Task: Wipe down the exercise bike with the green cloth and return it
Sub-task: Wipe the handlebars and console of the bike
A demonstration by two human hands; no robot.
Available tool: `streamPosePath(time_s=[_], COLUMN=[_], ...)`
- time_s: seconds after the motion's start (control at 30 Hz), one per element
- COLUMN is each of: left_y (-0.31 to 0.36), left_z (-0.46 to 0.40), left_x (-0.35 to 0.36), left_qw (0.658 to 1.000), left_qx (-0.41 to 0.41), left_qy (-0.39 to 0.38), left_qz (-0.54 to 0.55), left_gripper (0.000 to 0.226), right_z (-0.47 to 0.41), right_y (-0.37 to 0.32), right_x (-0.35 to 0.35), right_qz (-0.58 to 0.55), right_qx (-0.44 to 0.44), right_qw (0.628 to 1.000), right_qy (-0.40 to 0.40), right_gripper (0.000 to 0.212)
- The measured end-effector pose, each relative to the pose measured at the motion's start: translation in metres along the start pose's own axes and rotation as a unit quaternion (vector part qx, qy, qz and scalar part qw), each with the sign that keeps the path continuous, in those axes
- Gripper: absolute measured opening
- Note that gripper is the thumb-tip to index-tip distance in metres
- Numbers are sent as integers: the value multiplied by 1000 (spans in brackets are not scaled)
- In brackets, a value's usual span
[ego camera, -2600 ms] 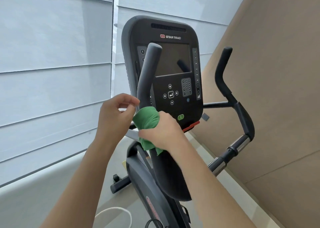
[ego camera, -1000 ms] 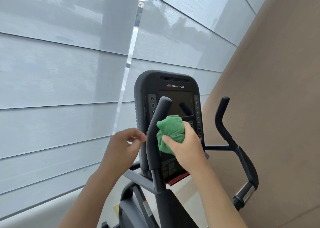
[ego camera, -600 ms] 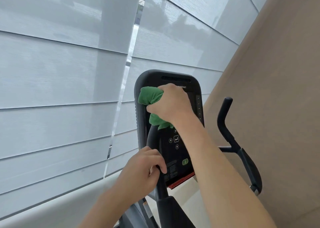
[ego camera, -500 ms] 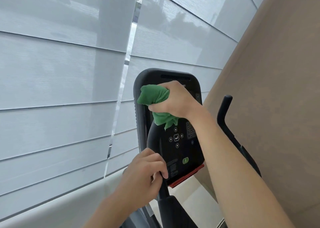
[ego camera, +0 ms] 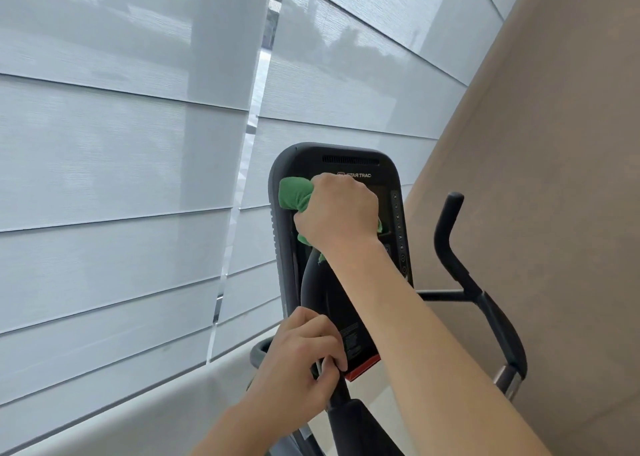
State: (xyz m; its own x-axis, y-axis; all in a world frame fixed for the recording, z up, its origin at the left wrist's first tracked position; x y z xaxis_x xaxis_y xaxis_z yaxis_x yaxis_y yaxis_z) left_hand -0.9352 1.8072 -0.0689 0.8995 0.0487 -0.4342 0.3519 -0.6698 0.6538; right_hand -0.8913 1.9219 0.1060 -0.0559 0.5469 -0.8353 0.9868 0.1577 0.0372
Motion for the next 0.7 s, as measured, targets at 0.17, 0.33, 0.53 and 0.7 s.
streamPosePath(time_s=[0.17, 0.33, 0.53, 0.7], left_y=[5, 14, 16, 12], left_z=[-1, 14, 32, 37], left_x=[-3, -11, -27, -42], left_qw=[999, 991, 979, 979], left_qx=[21, 85, 66, 44], left_qy=[-33, -95, -193, -196], left_qz=[-30, -41, 14, 29], left_gripper=[25, 23, 30, 26], right_z=[-4, 13, 22, 31], right_y=[-20, -30, -36, -40], right_x=[2, 11, 16, 16], right_qz=[115, 232, 289, 287], right_qx=[-142, -228, -248, -254], right_qw=[981, 944, 921, 919], right_qy=[-70, -62, -87, -88], right_gripper=[19, 23, 45, 31])
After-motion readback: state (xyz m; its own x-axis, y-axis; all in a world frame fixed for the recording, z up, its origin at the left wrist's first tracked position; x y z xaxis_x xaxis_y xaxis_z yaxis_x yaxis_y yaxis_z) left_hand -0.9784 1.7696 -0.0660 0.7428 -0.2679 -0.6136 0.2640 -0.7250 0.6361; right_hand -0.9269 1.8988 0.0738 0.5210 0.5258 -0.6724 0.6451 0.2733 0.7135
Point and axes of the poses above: each hand's wrist, its own z-axis away from the middle knuckle, its own x-axis out of the palm, y = z × x, the point moved 4 cm from there along -z, towards the middle knuckle, and after that the axes turned 1 degree about x, right-handed, at the moved point
